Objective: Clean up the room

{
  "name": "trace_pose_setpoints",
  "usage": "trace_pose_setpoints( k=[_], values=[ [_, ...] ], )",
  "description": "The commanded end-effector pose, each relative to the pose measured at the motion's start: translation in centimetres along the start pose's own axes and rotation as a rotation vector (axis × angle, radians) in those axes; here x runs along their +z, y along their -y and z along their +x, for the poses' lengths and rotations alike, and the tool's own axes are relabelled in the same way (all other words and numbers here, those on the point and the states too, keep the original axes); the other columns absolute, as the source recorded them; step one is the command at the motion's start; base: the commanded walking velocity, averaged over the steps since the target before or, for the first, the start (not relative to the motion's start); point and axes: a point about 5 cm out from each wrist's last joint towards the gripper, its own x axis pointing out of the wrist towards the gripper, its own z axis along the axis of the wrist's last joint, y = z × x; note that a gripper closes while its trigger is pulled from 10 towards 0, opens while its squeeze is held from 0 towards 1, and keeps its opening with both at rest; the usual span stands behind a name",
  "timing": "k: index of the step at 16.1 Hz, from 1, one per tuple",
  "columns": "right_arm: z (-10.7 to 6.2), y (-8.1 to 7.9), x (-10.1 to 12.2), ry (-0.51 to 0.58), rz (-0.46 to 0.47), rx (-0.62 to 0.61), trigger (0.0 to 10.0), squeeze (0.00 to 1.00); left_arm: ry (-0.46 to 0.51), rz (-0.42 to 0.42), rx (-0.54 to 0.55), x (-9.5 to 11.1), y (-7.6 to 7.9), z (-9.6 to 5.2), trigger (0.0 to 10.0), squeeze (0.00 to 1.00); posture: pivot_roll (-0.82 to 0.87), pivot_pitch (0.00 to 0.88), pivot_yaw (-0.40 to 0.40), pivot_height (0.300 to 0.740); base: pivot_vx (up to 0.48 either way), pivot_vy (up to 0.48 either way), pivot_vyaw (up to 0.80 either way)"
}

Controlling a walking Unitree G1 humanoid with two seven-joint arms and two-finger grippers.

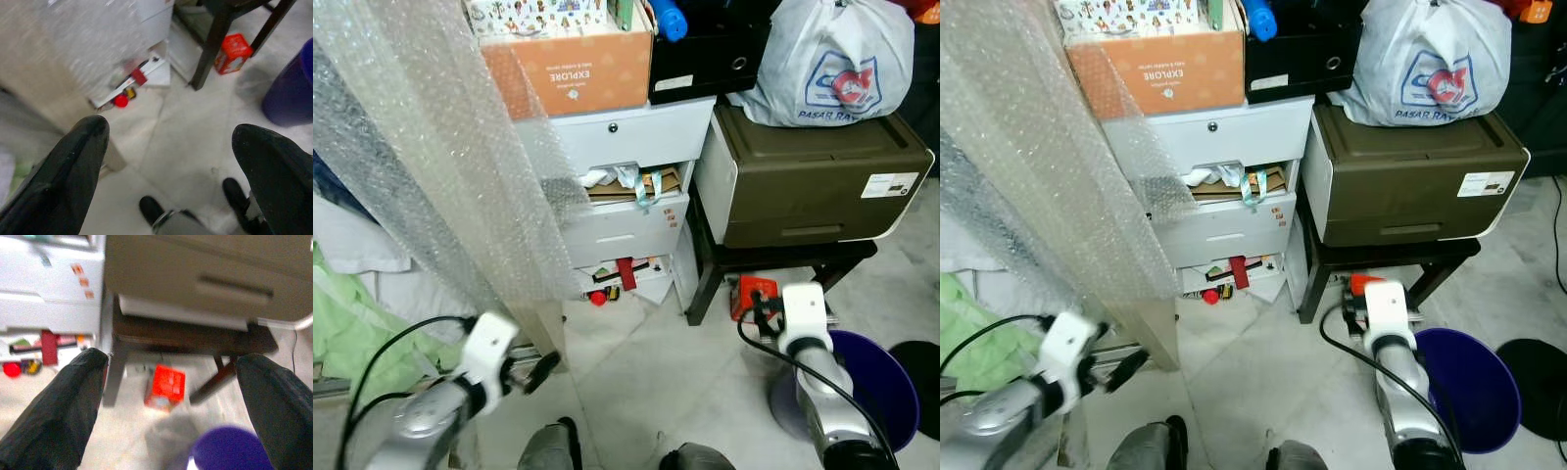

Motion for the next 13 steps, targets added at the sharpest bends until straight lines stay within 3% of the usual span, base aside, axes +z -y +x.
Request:
trace_pose_setpoints(
  k=[1,3,4,7,10,13],
  values=[
    [-0.1,1.3,-1.4,-0.071,0.034,-0.06,10.0,0.0,-0.034,-0.058,0.117,-1.5,-2.3,-0.9,10.0,0.0,0.04,0.169,-0.002,0.74,0.0,0.0,0.0],
    [-0.6,1.9,-3.6,-0.168,0.017,-0.077,10.0,0.0,-0.054,-0.185,0.349,-3.8,-5.9,-1.6,10.0,0.0,0.05,0.161,-0.004,0.74,0.0,0.0,0.0],
    [-0.9,2.0,-4.6,-0.217,0.022,-0.082,10.0,0.0,-0.072,-0.226,0.413,-4.9,-7.0,-1.6,10.0,0.0,0.05,0.157,-0.008,0.74,0.0,0.0,0.0],
    [-2.1,1.1,-7.0,-0.343,0.041,-0.071,10.0,0.0,-0.152,-0.294,0.55,-7.7,-8.9,-1.5,10.0,0.0,0.04,0.141,-0.018,0.74,0.0,0.0,0.0],
    [-3.1,0.3,-8.8,-0.465,0.109,-0.076,10.0,0.0,-0.266,-0.324,0.664,-9.8,-9.0,-1.2,10.0,0.0,0.03,0.123,-0.017,0.74,0.0,0.0,0.0],
    [-4.3,-0.1,-10.4,-0.583,0.179,-0.091,10.0,0.0,-0.37,-0.328,0.665,-11.2,-7.5,-0.2,10.0,0.0,0.02,0.106,-0.015,0.74,0.0,0.0,0.0]
  ],
)
